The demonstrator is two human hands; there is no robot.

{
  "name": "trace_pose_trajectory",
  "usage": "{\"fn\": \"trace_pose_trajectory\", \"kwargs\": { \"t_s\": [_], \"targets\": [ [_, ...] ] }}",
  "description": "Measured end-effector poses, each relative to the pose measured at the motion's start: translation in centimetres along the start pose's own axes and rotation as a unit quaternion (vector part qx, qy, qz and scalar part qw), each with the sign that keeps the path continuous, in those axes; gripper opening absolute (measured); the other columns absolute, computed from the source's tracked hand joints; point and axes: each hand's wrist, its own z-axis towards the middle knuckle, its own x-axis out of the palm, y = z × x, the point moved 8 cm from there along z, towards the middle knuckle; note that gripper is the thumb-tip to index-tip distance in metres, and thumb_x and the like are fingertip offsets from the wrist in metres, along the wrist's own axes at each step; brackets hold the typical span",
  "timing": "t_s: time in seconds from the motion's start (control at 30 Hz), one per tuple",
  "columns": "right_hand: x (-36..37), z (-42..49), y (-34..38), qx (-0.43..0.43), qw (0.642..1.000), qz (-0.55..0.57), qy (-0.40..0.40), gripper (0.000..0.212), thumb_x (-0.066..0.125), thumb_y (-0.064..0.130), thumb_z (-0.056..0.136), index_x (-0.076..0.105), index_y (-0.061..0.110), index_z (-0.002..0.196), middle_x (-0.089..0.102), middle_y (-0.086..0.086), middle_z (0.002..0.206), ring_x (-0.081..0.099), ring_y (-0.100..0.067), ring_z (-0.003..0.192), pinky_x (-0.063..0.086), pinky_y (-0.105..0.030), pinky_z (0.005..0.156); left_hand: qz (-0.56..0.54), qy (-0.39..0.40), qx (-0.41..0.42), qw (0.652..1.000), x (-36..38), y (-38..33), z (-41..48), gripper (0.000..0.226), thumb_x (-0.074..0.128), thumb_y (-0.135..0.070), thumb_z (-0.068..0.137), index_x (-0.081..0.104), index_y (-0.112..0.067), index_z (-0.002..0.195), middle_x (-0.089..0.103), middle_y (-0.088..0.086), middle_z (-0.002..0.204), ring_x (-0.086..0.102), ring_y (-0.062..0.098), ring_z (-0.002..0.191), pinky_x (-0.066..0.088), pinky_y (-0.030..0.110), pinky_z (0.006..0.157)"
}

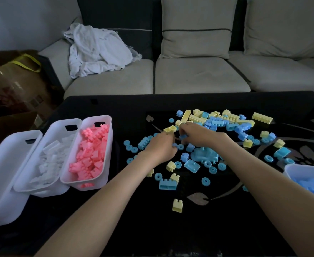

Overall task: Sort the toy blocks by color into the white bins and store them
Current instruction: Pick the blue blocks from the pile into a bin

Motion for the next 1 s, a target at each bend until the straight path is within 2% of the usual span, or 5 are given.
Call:
{"fn": "trace_pose_trajectory", "kwargs": {
  "t_s": [0.17,0.33,0.57,0.7,1.0],
  "targets": [
    [-0.1,-0.6,-0.5,0.003,1.000,0.018,0.015,0.020,0.060,0.014,0.088,0.049,0.018,0.104,0.046,0.006,0.086,0.047,-0.015,0.079,0.040,-0.025,0.064,-0.078,0.031,0.000,0.996,-0.3,-0.6,-0.9,0.013,0.053,-0.024,0.088,0.054,-0.011,0.093,0.055,0.001,0.088,0.048,0.011,0.067,0.036,0.022,0.056],
    [-1.2,-1.9,-1.5,0.020,0.991,0.118,-0.053,0.016,0.058,0.015,0.089,0.048,0.019,0.102,0.053,-0.003,0.095,0.050,-0.017,0.071,0.043,-0.026,0.056,-0.093,0.079,0.027,0.992,0.2,-1.9,-1.9,0.010,0.054,-0.023,0.089,0.054,-0.014,0.095,0.049,-0.005,0.077,0.039,0.010,0.054,0.032,0.022,0.050],
    [-5.5,-6.5,-2.7,0.039,0.970,0.147,-0.189,0.017,0.053,0.015,0.094,0.045,0.013,0.108,0.057,-0.011,0.096,0.048,-0.019,0.068,0.038,-0.025,0.052,-0.051,0.141,0.023,0.988,1.7,-2.8,-2.6,0.002,0.047,-0.019,0.092,0.047,-0.018,0.093,0.048,-0.003,0.092,0.043,0.012,0.067,0.037,0.026,0.061],
    [-6.6,-9.8,-4.2,0.050,0.970,0.122,-0.204,0.016,0.051,0.015,0.095,0.043,0.013,0.108,0.058,-0.013,0.096,0.052,-0.024,0.069,0.042,-0.031,0.055,-0.013,0.152,0.033,0.988,2.1,-4.3,-3.1,0.005,0.042,-0.016,0.095,0.046,-0.015,0.098,0.043,-0.001,0.095,0.039,0.013,0.069,0.032,0.026,0.059],
    [-9.1,-18.6,-8.7,0.065,0.968,0.109,-0.219,0.020,0.060,0.017,0.090,0.048,0.013,0.105,0.055,0.000,0.089,0.052,-0.016,0.077,0.038,-0.016,0.059,0.004,0.013,0.063,0.998,-0.5,-11.6,-3.2,0.008,0.040,-0.011,0.097,0.047,-0.009,0.099,0.050,0.008,0.102,0.046,0.019,0.078,0.037,0.029,0.066]
  ]
}}
